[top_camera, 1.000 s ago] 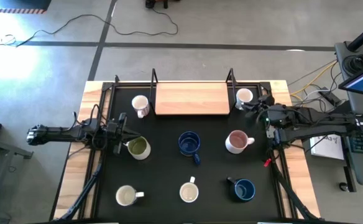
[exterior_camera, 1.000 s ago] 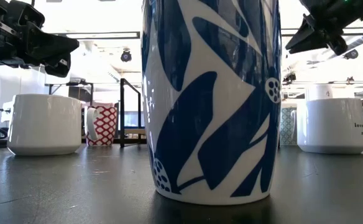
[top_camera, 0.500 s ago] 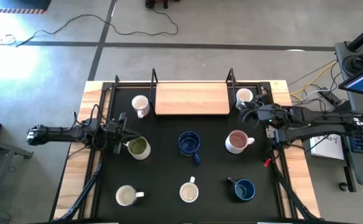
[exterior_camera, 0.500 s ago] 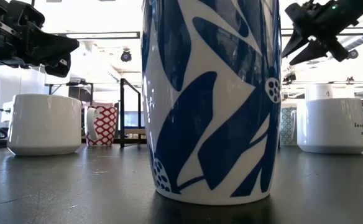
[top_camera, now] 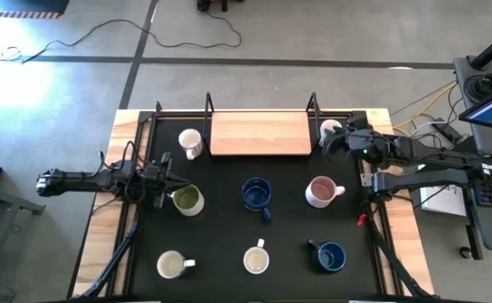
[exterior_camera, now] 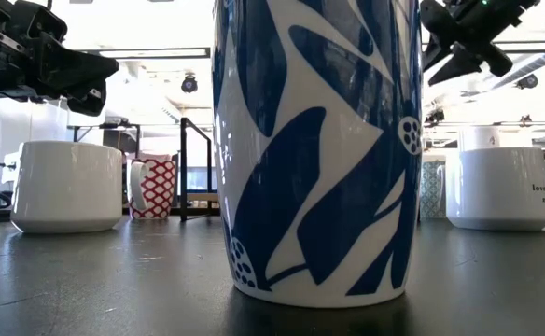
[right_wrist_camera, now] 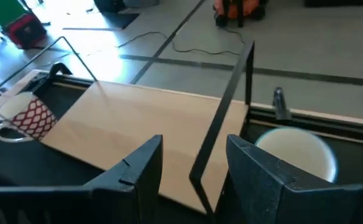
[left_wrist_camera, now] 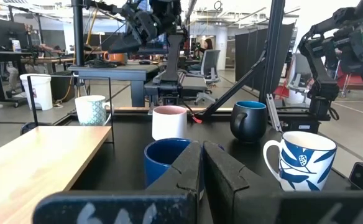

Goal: Place coffee mugs
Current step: Put the light blue mug on the shelf

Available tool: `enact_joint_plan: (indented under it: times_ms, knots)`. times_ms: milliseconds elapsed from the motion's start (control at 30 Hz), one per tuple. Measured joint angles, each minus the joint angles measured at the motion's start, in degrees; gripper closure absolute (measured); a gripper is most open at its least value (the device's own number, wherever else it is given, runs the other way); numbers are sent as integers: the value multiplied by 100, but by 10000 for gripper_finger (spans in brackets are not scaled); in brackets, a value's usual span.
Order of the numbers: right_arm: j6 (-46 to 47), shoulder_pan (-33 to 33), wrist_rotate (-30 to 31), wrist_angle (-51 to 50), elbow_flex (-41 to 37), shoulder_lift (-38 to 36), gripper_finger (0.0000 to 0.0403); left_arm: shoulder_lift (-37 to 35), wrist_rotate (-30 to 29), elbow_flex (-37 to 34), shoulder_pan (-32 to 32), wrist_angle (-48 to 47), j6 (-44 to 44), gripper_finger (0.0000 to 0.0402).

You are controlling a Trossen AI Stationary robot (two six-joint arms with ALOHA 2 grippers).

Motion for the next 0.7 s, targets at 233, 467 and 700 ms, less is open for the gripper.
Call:
enact_joint_plan:
  times_ms: [233, 467, 700]
  knots:
    - [796, -295, -25, -1858, 629, 348, 236, 0, -1, 0, 1, 0, 0, 402]
    - [1397, -515, -620, -2617, 821, 721, 236, 1, -1, 0, -1, 0, 0, 402]
    - [1507, -758, -1098, -2637, 731, 1133, 236, -1, -1, 0, 2, 0, 0, 402]
